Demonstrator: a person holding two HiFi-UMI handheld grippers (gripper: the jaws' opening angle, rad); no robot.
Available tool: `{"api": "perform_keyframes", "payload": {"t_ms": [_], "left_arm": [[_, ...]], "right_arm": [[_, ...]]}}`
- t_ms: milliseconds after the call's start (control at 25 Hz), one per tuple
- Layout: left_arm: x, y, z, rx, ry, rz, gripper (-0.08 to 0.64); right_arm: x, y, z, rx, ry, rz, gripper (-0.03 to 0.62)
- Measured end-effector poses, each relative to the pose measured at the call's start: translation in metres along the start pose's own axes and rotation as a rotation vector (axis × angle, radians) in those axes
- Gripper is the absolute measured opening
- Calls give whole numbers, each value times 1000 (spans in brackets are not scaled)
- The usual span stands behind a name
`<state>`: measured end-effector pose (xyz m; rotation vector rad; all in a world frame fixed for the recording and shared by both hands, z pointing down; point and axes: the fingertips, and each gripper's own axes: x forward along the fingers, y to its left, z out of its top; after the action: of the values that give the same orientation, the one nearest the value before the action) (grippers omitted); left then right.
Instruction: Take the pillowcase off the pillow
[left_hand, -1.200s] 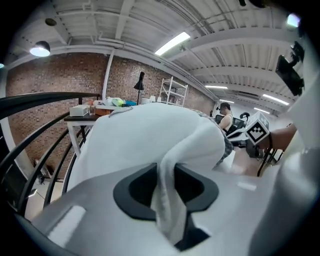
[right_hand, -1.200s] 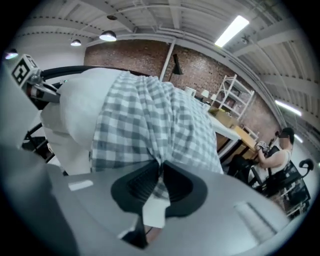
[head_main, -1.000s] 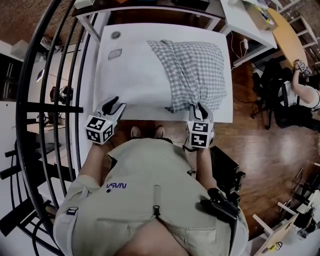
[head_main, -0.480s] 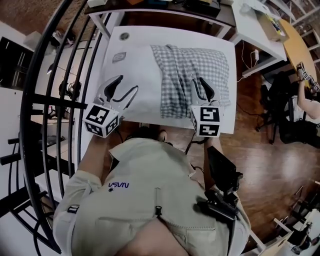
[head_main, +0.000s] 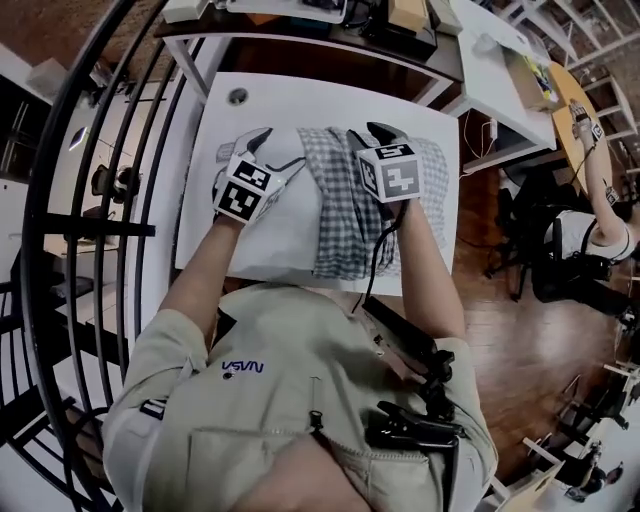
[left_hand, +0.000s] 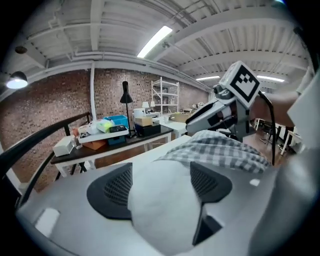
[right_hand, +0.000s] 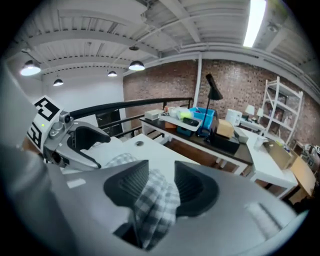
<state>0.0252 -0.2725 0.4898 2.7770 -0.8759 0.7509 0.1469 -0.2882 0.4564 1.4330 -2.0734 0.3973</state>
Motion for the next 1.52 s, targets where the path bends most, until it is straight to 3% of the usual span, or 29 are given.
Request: {"api": "perform_keyframes", "payload": {"t_ms": [240, 320, 400, 480, 560, 760, 920, 1240, 1400, 1520], "left_arm": [[21, -10, -21, -48, 73, -68, 337], [24, -22, -30, -43, 109, -107, 284], [24, -34, -38, -23, 124, -143, 206], [17, -41, -39, 3, 99, -151, 111], [2, -41, -29, 3, 53, -140, 63], [-56, -42, 9, -42, -88, -132, 31], [-95, -35, 24, -113, -174, -100, 28], [-89, -12, 5, -131, -174, -22, 23], [-53, 4, -18, -149, -132, 9, 23], [-28, 7, -15, -73, -136, 5, 49]], "right_arm": [[66, -3, -20, -57, 220, -6, 198], [78, 9, -35, -44, 288, 43, 198], [84, 13, -48, -97, 342, 54, 183], [84, 11, -55, -171, 371, 21, 88], [78, 9, -52, -220, 366, -5, 23], [39, -20, -23, -324, 291, -155, 17], [0, -65, -25, -297, 256, -288, 17], [-32, -145, -77, -93, 277, -456, 18], [-20, -146, -89, -68, 263, -460, 18], [-16, -141, -84, -81, 206, -444, 61]]}}
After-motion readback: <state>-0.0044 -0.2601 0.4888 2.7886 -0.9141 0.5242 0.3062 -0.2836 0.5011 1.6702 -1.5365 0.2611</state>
